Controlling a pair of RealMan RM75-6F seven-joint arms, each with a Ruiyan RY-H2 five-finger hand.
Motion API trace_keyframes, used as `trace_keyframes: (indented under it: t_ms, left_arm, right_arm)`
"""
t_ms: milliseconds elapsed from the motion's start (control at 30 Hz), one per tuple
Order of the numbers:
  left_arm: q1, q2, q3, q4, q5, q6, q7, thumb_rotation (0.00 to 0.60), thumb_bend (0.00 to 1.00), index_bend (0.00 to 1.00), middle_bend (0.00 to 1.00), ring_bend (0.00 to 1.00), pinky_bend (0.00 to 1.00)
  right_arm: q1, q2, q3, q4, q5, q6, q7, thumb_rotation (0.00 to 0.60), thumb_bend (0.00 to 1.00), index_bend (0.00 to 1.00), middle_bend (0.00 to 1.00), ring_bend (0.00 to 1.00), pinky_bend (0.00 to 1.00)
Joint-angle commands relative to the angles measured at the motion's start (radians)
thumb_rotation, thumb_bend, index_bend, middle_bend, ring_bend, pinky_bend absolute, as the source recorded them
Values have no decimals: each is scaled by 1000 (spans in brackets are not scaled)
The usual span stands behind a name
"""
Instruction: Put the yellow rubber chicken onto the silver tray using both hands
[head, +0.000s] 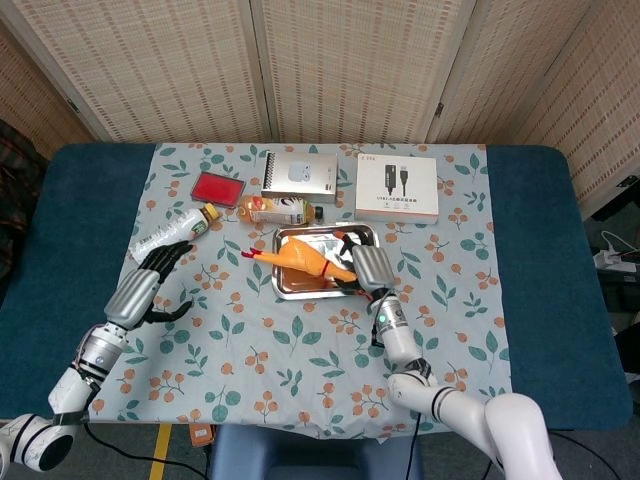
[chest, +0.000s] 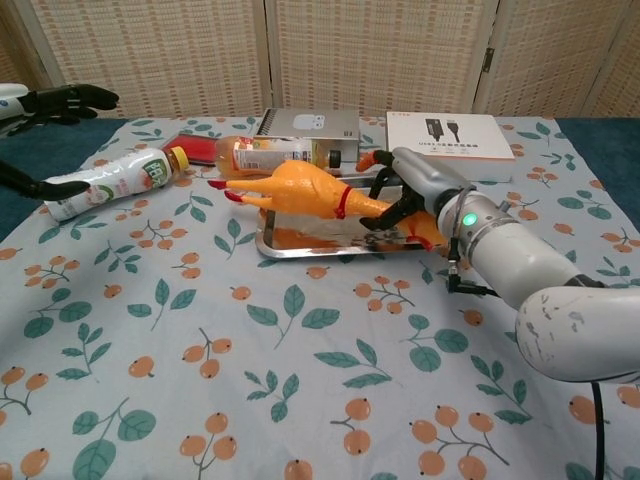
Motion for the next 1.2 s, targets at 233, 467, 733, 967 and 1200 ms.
trace_keyframes:
  t_ms: [233,467,733,967,1200]
  left_arm:
    - [-5,-1,-4,-4,-11,-14,-7,600,326,0,0,0,0]
    - [2,14,-2,-23,1,3,-10,600,324,0,0,0,0]
    - [59,111,75,-104,81,49,-19,600,344,0,0,0,0]
    - [242,139,165,-82,105,251,203,600,370,0,0,0,0]
    - [395,34,163,93,78,452,288,600,396,0,0,0,0]
  right_arm:
    - [-22,73,3,-88,35,-8,-96,600,156,0,25,1,225]
    - [-44,137,-1,-177,35,16,-135,600,139,0,3,0,184]
    - [-240,431,-118,-611,-77,206,-194,600,123,0,0,0,144]
    - [-506,778,-325,-985,-208,481,-363,600,123,0,0,0,79]
    - [-744,878,-441,-967,-308,753,-276,600,123,0,0,0,0]
